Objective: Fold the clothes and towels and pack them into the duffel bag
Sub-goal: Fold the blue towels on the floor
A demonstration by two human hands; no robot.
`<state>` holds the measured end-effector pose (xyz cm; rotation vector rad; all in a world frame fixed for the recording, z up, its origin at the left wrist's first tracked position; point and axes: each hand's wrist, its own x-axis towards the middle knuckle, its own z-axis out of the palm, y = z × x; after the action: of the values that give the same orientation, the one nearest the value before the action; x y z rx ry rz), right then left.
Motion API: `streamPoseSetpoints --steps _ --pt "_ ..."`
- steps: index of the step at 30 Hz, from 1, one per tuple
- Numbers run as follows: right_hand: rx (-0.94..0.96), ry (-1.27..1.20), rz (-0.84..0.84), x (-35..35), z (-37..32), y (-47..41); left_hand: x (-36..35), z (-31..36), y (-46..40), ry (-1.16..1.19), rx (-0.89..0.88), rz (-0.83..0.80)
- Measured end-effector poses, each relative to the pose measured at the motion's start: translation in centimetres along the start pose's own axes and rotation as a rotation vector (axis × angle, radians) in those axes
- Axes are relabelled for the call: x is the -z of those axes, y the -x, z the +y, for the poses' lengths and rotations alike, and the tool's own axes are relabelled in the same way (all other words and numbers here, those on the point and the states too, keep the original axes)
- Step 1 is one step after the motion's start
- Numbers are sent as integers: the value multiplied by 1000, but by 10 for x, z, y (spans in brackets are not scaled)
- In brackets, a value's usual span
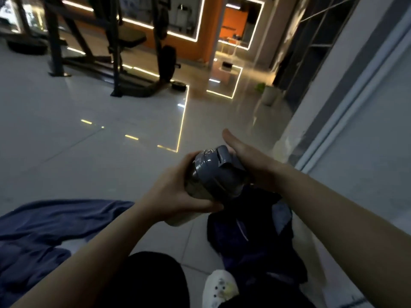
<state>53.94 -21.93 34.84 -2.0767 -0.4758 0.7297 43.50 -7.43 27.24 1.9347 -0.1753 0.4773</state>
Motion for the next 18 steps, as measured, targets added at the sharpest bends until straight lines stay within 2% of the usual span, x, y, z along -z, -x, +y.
streamPoseSetpoints --steps 2,8,12,18 --pt "-41 -77 -10 22 4 25 -17 25 -3 17 -25 -31" --pt "-30 -10 152 45 11 89 -65 62 14 235 -41 -35" --pt "-94 32 187 50 26 108 -90 72 27 316 -25 -12" --pt "-139 -49 278 62 49 130 -113 76 18 343 19 -178"
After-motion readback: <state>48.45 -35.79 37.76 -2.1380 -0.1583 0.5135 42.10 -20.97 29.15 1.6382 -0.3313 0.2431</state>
